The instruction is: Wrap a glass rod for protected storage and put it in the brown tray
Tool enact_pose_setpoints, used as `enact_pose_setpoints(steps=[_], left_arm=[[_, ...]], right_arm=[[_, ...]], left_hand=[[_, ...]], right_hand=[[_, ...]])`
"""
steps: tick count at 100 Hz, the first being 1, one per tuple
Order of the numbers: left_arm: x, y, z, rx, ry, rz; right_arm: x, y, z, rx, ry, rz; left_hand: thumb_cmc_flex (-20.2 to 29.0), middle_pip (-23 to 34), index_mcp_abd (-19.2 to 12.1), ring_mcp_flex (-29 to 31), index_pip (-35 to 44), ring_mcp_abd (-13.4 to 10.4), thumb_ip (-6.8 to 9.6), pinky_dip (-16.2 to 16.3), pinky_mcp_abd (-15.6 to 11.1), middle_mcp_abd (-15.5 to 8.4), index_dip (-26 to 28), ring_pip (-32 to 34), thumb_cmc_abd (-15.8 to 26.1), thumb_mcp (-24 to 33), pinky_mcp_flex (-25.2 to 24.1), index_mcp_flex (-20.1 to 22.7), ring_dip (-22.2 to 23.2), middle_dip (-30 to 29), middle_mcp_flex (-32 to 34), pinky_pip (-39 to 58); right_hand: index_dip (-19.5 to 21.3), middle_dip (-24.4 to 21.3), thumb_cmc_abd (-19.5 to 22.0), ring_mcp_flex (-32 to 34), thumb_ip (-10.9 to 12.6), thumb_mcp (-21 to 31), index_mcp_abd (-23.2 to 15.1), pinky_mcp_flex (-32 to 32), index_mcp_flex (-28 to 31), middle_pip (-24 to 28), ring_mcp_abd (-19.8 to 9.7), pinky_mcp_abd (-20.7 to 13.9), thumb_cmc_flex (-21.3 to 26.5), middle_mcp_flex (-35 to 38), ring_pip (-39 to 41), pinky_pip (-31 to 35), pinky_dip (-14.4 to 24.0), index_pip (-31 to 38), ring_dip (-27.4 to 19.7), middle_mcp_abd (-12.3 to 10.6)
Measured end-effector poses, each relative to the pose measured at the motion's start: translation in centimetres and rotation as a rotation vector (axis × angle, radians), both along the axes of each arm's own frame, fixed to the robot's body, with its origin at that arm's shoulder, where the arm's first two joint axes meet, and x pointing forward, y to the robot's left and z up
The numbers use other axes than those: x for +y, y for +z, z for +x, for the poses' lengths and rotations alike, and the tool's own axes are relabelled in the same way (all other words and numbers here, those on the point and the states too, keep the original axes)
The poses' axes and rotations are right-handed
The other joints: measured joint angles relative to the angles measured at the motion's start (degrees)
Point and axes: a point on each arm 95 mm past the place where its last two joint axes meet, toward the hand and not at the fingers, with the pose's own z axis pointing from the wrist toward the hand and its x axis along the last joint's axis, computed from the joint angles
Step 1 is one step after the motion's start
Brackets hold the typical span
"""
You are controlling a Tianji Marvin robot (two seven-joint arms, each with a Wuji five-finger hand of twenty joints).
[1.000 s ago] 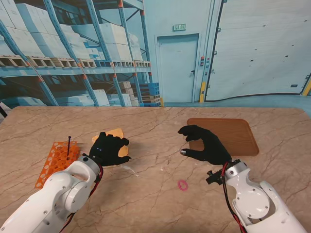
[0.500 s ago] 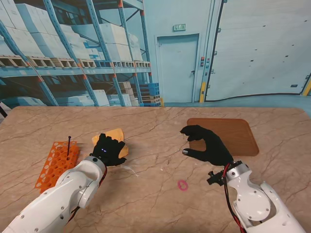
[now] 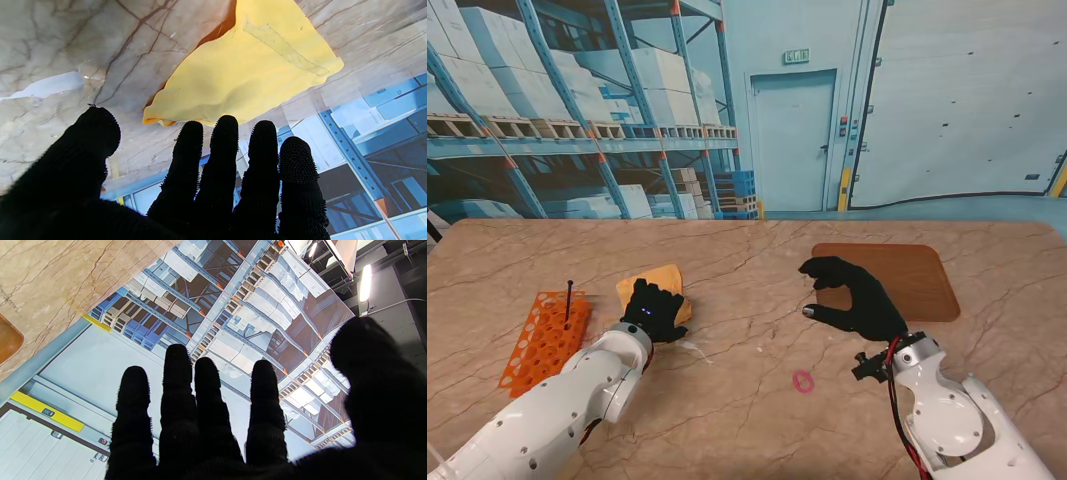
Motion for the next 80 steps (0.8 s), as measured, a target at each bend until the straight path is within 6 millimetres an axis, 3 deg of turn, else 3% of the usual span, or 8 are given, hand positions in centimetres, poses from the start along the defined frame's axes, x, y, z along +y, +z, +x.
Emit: enact_pose_setpoints(steps=[10,12,31,38,62,80], left_arm=[[0.0,-0.6,0.5,0.006,0.004,0.012],[0.1,-0.8,0.6,0.007,0.005,0.017],[0.0,-1.1,1.3,-0.002,-0.006,0.060],[-0.2,-1.1,1.7,0.001,-0.017,0.077],[-0.8,-0.7,2.8,0.050,-0.024,0.120],[-1.3,-0.3,2.8,0.094,-0.020,0.170]], right_arm=[[0.0,0.0,0.0,0.003,-0.001,0.001],[0.0,0.0,0.0,0.004,-0.002,0.001],[0.0,0.0,0.1,0.006,-0.009,0.009],[0.0,0.0,0.2,0.008,-0.011,0.013],[0.0,0.1,0.3,0.006,-0.017,0.021],[-0.1,0.1,0.3,0.002,-0.024,0.030]], left_hand=[[0.00,0.01,0.00,0.00,0.00,0.00,0.00,0.00,-0.06,0.00,-0.01,0.03,-0.21,0.22,-0.04,0.00,-0.01,-0.01,0.34,0.00],[0.00,0.02,0.00,0.00,0.26,0.00,-0.01,0.00,-0.07,0.00,0.00,0.10,-1.91,1.27,-0.05,0.00,-0.01,-0.01,0.35,0.00],[-1.16,2.53,0.00,3.79,5.11,-0.19,0.13,-0.02,-0.36,-0.60,0.08,0.74,-4.09,13.86,1.23,0.50,-0.82,-0.74,3.88,0.00],[-1.16,3.02,0.00,5.35,6.54,-1.53,0.13,-0.03,-0.59,-1.11,0.11,1.18,-4.70,16.33,2.03,1.33,-1.45,-0.88,5.49,0.00],[-1.23,5.47,0.70,9.73,10.84,-2.23,0.23,-0.62,-0.72,-1.91,1.48,2.63,-7.83,23.90,3.85,5.31,-2.86,-2.64,11.75,0.75],[3.84,6.92,1.35,12.47,15.44,-3.09,-0.82,-0.61,-0.72,-2.66,0.08,4.13,-14.50,28.28,5.42,6.08,-3.60,-2.97,14.49,2.33]], right_hand=[[0.00,0.00,0.00,0.01,0.00,0.00,0.01,0.00,0.02,0.05,0.00,0.00,0.00,0.00,0.04,0.01,0.00,0.00,0.01,0.00],[0.00,0.00,0.00,0.01,0.00,0.00,0.02,0.00,0.02,0.05,0.01,0.00,0.00,0.00,0.05,0.02,0.00,0.00,0.01,0.00],[0.00,0.00,0.00,0.09,0.00,0.08,0.05,0.00,0.69,0.53,0.12,0.00,0.00,0.02,0.65,0.40,0.00,0.00,0.13,0.00],[0.00,0.00,0.01,0.09,0.00,0.10,0.05,0.00,0.76,0.76,0.13,0.00,0.00,0.65,0.66,0.41,0.00,0.00,0.19,0.01],[0.00,0.00,0.19,0.72,0.00,0.80,0.07,0.00,0.79,0.90,0.21,-0.01,-0.03,1.18,0.80,0.66,0.00,0.00,0.23,0.02],[0.00,0.00,0.19,0.72,0.00,1.27,0.09,0.00,0.88,0.90,0.23,-0.01,-0.04,1.18,1.29,0.67,0.00,0.00,0.31,0.02]])
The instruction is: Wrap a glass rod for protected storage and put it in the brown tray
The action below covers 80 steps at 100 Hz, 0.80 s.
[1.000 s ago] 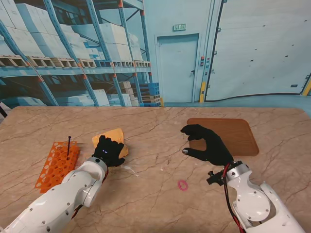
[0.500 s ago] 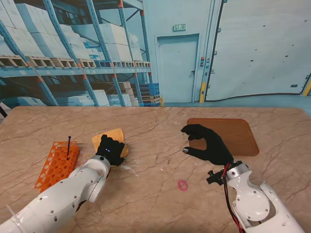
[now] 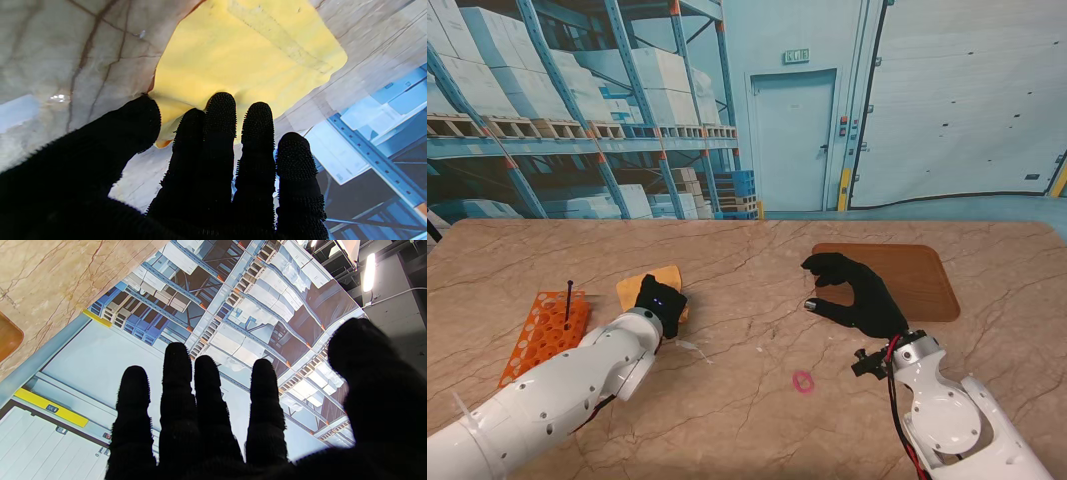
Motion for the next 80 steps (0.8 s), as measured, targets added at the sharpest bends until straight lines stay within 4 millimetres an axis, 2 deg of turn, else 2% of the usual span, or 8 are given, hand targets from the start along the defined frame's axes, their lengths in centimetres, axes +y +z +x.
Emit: enact_pose_setpoints(steps=[5,17,37,55,69,71,76,80], left_arm=[[-0.2,0.0,0.1,0.006,-0.008,0.003],[-0.3,0.1,0.7,0.033,0.002,-0.010],[-0.6,0.2,1.7,0.070,0.010,-0.006],[-0.8,0.1,2.3,0.094,0.025,-0.018],[-0.8,0.1,2.7,0.103,0.032,-0.015],[-0.8,0.1,2.7,0.104,0.032,-0.016],[-0.7,0.1,2.8,0.109,0.035,-0.019],[-0.7,0.1,2.8,0.116,0.038,-0.022]], right_arm=[[0.0,0.0,0.0,0.001,-0.001,0.005],[0.0,0.0,0.0,0.001,-0.004,0.010],[0.0,0.1,0.0,-0.002,-0.007,0.010],[0.0,0.1,0.0,-0.002,-0.007,0.011],[-0.1,0.1,0.0,-0.002,-0.008,0.011],[-0.1,0.1,0.0,-0.002,-0.008,0.011],[-0.1,0.1,0.0,-0.002,-0.008,0.011],[-0.1,0.1,0.0,-0.002,-0.008,0.011]], left_hand=[[0.85,0.09,0.06,0.63,2.09,-0.34,-0.02,0.00,0.00,-0.07,-0.51,0.07,-0.99,0.58,0.51,0.08,-0.03,0.00,0.70,0.45],[3.24,0.07,0.06,1.56,5.91,-0.59,-1.67,0.00,0.00,-0.64,-1.23,0.69,-3.72,2.09,1.48,0.18,-0.66,1.62,2.99,0.88],[7.45,-3.86,0.51,3.83,11.69,-0.79,-1.68,0.00,0.00,-0.60,-1.72,2.22,-4.36,2.55,3.04,0.95,-0.71,5.26,7.20,1.93],[8.20,-4.43,0.59,7.27,14.18,-0.87,-1.69,0.00,0.00,0.13,-2.48,4.37,-4.30,4.98,7.04,5.20,-1.07,5.94,11.00,4.15],[8.20,-2.02,-0.47,7.21,16.45,-0.87,-1.69,0.02,0.07,-0.54,-2.42,7.21,-4.28,5.88,6.06,5.29,-0.12,11.51,10.99,4.49],[8.20,-1.68,-0.49,7.15,16.67,-0.87,-1.13,0.04,0.07,-0.56,-2.29,7.32,-4.27,5.96,5.65,5.29,0.40,12.37,10.93,4.49],[8.20,-0.48,-1.24,5.50,17.74,-0.89,-1.04,0.91,0.07,-1.34,1.31,8.01,-2.99,6.02,4.16,3.66,2.80,17.18,9.63,4.49],[8.15,0.13,-1.88,4.84,18.37,-0.89,0.47,2.05,0.07,-1.65,4.20,8.21,-2.43,5.82,3.32,2.31,4.24,20.11,8.69,4.49]], right_hand=[[0.00,0.00,0.00,0.00,0.00,0.03,0.00,0.00,0.00,0.00,0.00,0.00,0.00,0.00,0.00,0.01,0.00,0.00,0.18,0.00],[0.00,0.00,0.00,0.00,0.00,0.62,0.00,0.00,0.00,0.00,0.01,0.00,-0.01,0.00,0.02,0.23,0.00,0.00,0.24,0.00],[0.00,0.00,0.00,0.63,0.00,0.63,0.02,0.00,0.02,0.02,0.01,0.00,-0.02,0.57,0.02,0.30,-0.01,0.00,0.29,0.00],[0.00,0.00,0.01,0.68,0.00,0.63,0.03,0.00,0.02,0.02,0.01,0.00,-0.02,0.58,0.02,0.31,-0.01,0.00,0.30,0.01],[0.00,0.00,0.01,0.69,0.00,0.64,0.03,0.00,0.02,0.02,0.02,0.00,-0.48,0.58,0.03,0.31,-0.02,0.00,0.30,0.01],[0.00,0.00,0.01,0.69,0.00,0.64,0.03,0.00,0.02,0.02,0.02,0.00,-0.48,0.58,0.03,0.31,-0.02,0.00,0.30,0.01],[0.00,0.00,0.01,0.70,0.00,0.65,0.04,0.00,0.02,0.02,0.02,0.00,-0.48,0.58,0.03,0.31,-0.02,0.00,0.30,0.01],[0.00,0.00,0.01,0.70,0.00,0.65,0.05,0.00,0.02,0.02,0.02,0.00,-0.48,0.58,0.03,0.31,-0.02,0.00,0.30,0.01]])
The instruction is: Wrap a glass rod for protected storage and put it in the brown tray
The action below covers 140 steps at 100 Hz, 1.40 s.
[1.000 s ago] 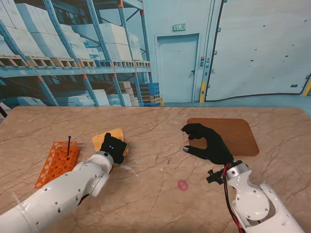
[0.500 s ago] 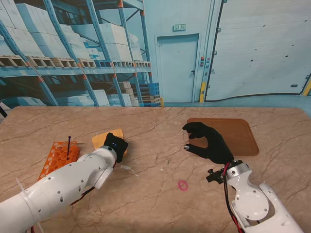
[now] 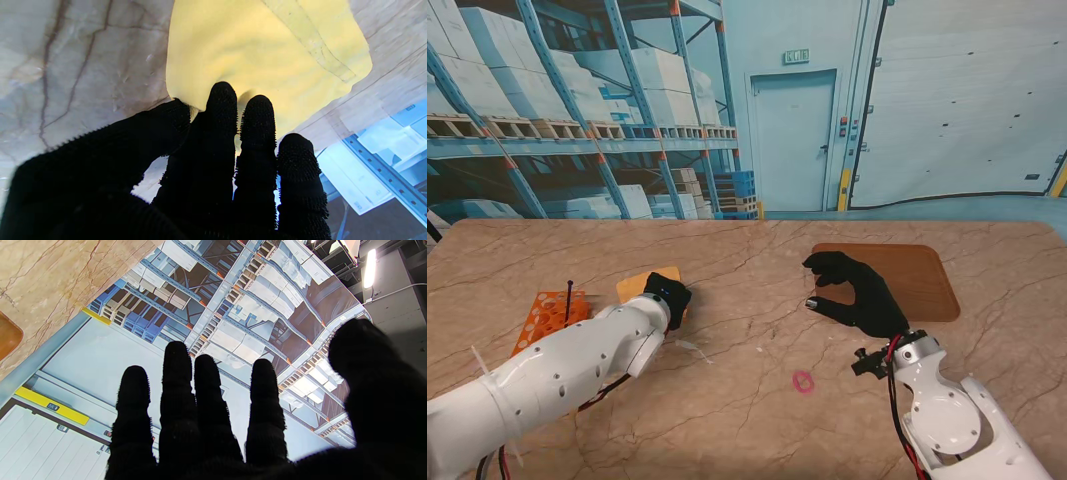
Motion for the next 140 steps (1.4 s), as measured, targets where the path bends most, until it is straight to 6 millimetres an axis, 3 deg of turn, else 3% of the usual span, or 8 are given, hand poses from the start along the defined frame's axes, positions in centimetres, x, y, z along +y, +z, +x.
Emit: enact_pose_setpoints(steps=[9,24,28,30,60,79,98,140], left_arm=[[0.1,0.1,0.1,0.018,0.011,-0.009],[-0.1,0.3,0.3,0.022,0.035,-0.059],[-0.2,0.3,0.2,0.019,0.036,-0.073],[-0.3,0.3,0.2,0.017,0.036,-0.079],[-1.5,0.2,0.0,0.054,0.043,-0.127],[-2.6,0.4,0.0,0.076,0.044,-0.184],[-3.9,0.8,0.0,0.074,0.022,-0.223],[-5.8,1.0,-0.3,0.106,-0.059,-0.302]], right_arm=[[0.0,0.0,0.0,0.000,0.000,0.000],[0.0,0.0,0.0,0.000,0.000,0.000],[0.0,0.0,0.0,0.000,-0.001,0.001],[0.0,0.0,0.0,-0.001,-0.002,0.002],[-0.1,0.1,-0.1,-0.010,-0.013,0.011],[-0.1,0.1,-0.2,-0.012,-0.015,0.013],[-0.2,0.1,-0.2,-0.013,-0.017,0.015],[-0.2,0.2,-0.3,-0.017,-0.019,0.020]], left_hand=[[-0.04,1.26,-0.77,-0.70,0.32,-0.04,0.90,1.63,-0.02,-0.65,3.98,0.62,0.59,-0.15,-0.82,-1.58,2.20,3.97,-0.70,-0.17],[-0.09,3.77,-6.33,-1.40,0.17,-0.04,1.71,3.02,-0.02,-1.69,7.50,1.21,0.59,-0.67,-1.52,-4.57,4.47,7.43,-2.84,-0.21],[-0.09,4.95,-6.98,-1.40,0.08,-0.04,2.78,3.05,-0.02,-1.80,8.80,1.23,0.59,-0.09,-1.76,-5.83,5.16,8.29,-2.86,-0.26],[-0.09,5.07,-7.06,-1.43,0.07,-0.04,3.74,3.06,-0.02,-1.81,9.50,1.23,0.59,-0.08,-2.02,-6.39,5.57,8.89,-2.91,-0.34],[-0.10,10.99,-6.87,-3.41,1.45,-0.04,7.55,3.73,-0.05,-2.41,16.08,1.10,2.55,1.29,-3.76,-10.23,7.76,13.02,-5.68,-1.71],[-0.15,12.35,-6.87,-4.56,1.48,-0.04,8.72,3.90,-0.08,-2.41,18.28,1.08,3.63,1.42,-4.53,-10.91,7.81,13.84,-6.30,-1.83],[-1.53,15.41,-7.05,-4.57,1.50,-0.04,14.44,4.47,-0.09,-2.22,22.10,1.05,3.41,4.25,-4.56,-9.57,8.47,13.98,-6.33,-1.88],[-1.57,16.53,-8.61,-3.45,1.50,0.17,15.51,4.48,-0.09,-1.72,25.07,0.97,3.14,5.07,-4.43,-8.31,8.51,14.02,-6.33,-1.90]], right_hand=[[0.00,0.00,0.00,0.01,0.00,0.01,0.02,0.00,0.00,0.00,0.00,0.00,0.00,0.01,0.00,0.00,-0.01,0.00,0.00,0.00],[0.00,0.00,0.00,0.02,0.00,0.02,0.03,0.00,0.00,0.00,0.00,0.00,-0.01,0.01,0.01,0.00,-0.01,0.00,0.00,0.00],[0.00,0.00,0.00,0.03,0.00,0.02,0.03,0.00,0.00,0.00,0.01,0.00,-0.01,0.01,0.01,0.01,-0.01,0.00,0.00,0.00],[0.00,0.00,0.00,0.04,0.00,0.02,0.03,0.00,0.00,0.00,0.01,0.00,-0.01,0.01,0.01,0.01,-0.01,0.00,0.00,0.00],[0.00,0.00,0.01,0.04,0.00,0.04,0.04,0.00,0.00,0.00,0.01,0.00,-0.07,0.01,0.01,0.01,-0.01,0.00,0.01,0.00],[-0.01,0.00,0.89,0.04,0.00,0.10,0.04,0.00,0.00,0.00,0.01,0.00,-0.09,0.01,0.02,0.01,-0.01,0.00,0.01,0.00],[0.00,0.00,0.89,0.04,0.00,0.10,0.04,0.00,0.00,0.00,0.01,0.00,-0.09,0.01,0.02,0.01,-0.01,0.00,0.01,0.01],[-0.02,0.00,0.89,0.04,0.00,0.10,0.04,0.00,0.00,0.00,0.01,0.00,-0.10,0.01,0.04,0.02,-0.01,0.00,0.02,0.01]])
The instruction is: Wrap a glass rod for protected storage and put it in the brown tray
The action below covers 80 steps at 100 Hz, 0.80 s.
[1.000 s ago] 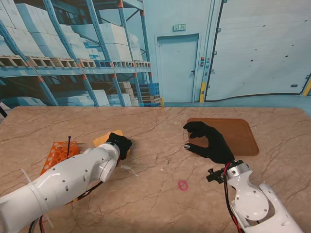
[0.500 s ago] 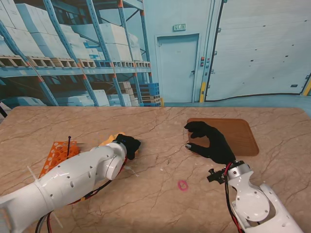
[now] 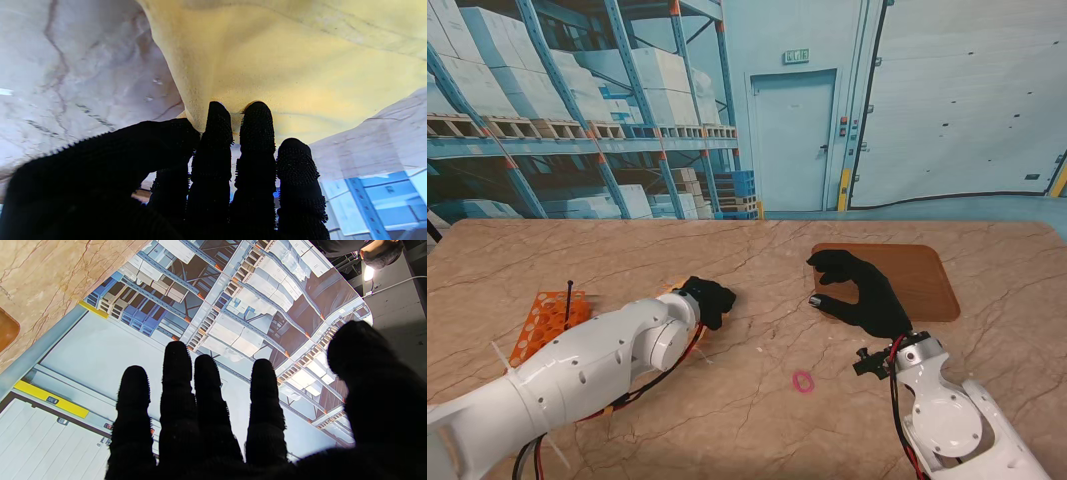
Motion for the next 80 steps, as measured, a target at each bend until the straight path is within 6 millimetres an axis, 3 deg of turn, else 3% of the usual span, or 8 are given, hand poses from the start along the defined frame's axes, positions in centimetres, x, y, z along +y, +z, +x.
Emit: enact_pose_setpoints(steps=[51,80], left_arm=[[-2.6,0.4,-0.7,0.108,-0.172,-0.049],[-3.1,0.7,-1.5,0.195,-0.316,-0.051]], right_arm=[[0.0,0.0,-0.1,-0.004,-0.001,0.003],[0.0,0.0,-0.2,-0.004,0.000,0.004]], left_hand=[[-0.01,0.01,-0.60,0.00,0.01,0.01,-0.05,0.01,0.00,0.00,0.09,-0.59,0.00,0.01,0.01,0.00,0.01,0.01,0.00,0.00],[0.27,-0.31,-1.35,0.00,0.01,0.01,-3.93,0.02,-0.44,0.00,0.09,-1.87,0.04,0.77,-0.51,0.00,0.03,0.01,0.00,0.00]], right_hand=[[0.00,0.00,0.00,0.00,0.00,0.00,0.00,0.00,0.00,0.00,0.01,0.00,0.00,0.00,0.00,0.00,0.00,0.00,0.00,0.00],[0.00,0.00,0.00,0.00,0.00,0.00,0.00,0.00,0.00,0.00,0.01,0.00,0.00,0.00,0.01,0.00,0.00,0.00,0.00,0.00]])
